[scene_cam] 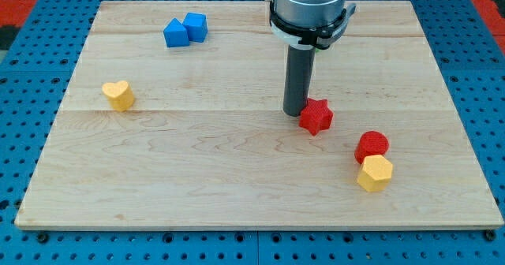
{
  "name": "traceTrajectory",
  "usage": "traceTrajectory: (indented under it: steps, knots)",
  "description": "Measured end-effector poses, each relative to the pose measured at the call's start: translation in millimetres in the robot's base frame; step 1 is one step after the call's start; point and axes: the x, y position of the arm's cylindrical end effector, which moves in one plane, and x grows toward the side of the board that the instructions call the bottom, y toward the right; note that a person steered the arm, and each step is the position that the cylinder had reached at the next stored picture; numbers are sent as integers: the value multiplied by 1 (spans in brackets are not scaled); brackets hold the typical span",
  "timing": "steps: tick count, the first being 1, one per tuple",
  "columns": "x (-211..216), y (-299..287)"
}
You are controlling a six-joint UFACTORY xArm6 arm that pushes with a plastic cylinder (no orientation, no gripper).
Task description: Move the red star near to the red circle
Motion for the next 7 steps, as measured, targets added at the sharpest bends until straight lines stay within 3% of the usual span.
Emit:
traceTrajectory:
  steps: [4, 7]
  knots:
    - [9, -21]
    - [31, 35]
